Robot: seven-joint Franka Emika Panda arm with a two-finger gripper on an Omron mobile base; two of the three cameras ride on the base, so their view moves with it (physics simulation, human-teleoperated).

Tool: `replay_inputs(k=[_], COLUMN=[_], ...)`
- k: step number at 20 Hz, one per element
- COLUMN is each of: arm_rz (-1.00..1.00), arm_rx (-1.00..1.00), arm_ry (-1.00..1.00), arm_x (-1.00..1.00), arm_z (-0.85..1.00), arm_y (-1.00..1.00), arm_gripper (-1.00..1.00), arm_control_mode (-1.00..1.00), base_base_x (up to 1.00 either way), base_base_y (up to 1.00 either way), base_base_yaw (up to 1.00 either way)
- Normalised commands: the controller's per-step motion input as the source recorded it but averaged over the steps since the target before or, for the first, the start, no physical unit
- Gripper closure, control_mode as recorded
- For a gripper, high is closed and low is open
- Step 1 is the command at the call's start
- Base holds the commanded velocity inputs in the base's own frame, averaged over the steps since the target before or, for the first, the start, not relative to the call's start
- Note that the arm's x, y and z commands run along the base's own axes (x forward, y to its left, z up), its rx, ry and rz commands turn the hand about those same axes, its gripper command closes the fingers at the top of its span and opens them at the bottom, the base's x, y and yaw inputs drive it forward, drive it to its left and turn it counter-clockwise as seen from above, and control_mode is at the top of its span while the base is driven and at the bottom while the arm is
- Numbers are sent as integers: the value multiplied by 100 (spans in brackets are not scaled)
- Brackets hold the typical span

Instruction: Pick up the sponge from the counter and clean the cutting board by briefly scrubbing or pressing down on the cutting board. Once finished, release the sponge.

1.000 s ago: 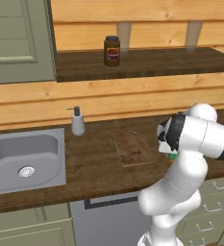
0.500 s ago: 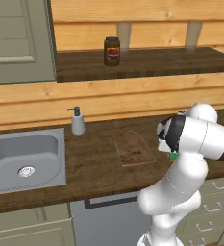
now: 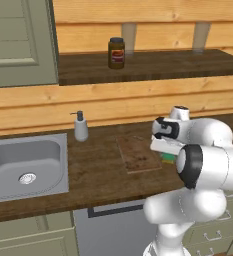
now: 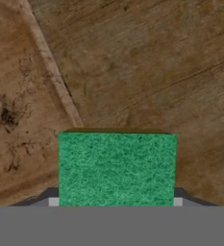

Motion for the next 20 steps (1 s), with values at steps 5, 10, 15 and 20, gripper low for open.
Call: replay_inputs(k=[5,10,15,20], arm_rz=[0,0,0,0], arm_rx=[2,0,0,0], arm_ry=[2,0,0,0], arm_x=[1,2,18,46], arm_z=[-8,-11,-18,-32], arm_y=[10,44,35,-6], arm_gripper=[100,100,100,100], arm_control_mode=[-100,-100,-100,-100], base_base_x=[0,0,0,0], base_base_y=[0,0,0,0], base_base_yaw=[0,0,0,0])
